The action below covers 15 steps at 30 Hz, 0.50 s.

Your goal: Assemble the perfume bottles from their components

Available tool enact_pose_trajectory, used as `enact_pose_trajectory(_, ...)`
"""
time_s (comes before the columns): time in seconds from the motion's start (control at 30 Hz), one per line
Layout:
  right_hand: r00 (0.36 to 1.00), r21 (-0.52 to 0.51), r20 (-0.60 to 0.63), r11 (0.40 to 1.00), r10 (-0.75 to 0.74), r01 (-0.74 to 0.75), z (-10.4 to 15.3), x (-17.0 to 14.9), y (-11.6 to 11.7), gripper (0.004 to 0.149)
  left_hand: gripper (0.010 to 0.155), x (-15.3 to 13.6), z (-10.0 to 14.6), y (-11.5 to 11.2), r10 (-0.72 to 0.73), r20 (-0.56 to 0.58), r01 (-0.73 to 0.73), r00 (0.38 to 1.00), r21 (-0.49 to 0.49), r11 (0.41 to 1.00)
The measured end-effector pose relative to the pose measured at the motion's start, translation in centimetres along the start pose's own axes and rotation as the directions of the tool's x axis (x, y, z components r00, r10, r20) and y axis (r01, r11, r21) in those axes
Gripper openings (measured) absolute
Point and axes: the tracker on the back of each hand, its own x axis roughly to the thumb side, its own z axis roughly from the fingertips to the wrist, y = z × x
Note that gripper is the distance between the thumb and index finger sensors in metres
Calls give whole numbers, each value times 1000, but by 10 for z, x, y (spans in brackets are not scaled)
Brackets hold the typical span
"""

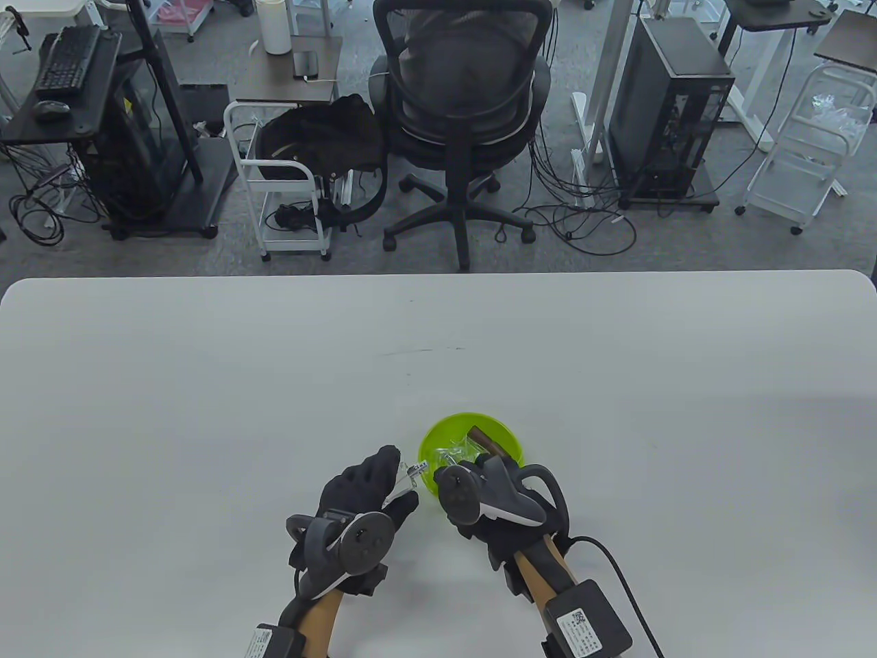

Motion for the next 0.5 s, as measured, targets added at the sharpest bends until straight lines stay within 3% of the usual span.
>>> enact_pose_trajectory(0.3,998,-21,22,998,-54,55,2,-6,-2,58,75,0,0,-1,-1,-7,1,1000,-4,1000)
enact_pose_trajectory(0.43,995,-65,34,994,-89,91,4,-8,-2,52,75,-1,0,-1,-3,-9,3,1000,-7,1000)
enact_pose_trajectory(0.5,996,-136,29,986,-89,92,7,-10,-3,50,75,-1,0,-2,-4,-8,4,1000,-7,1000)
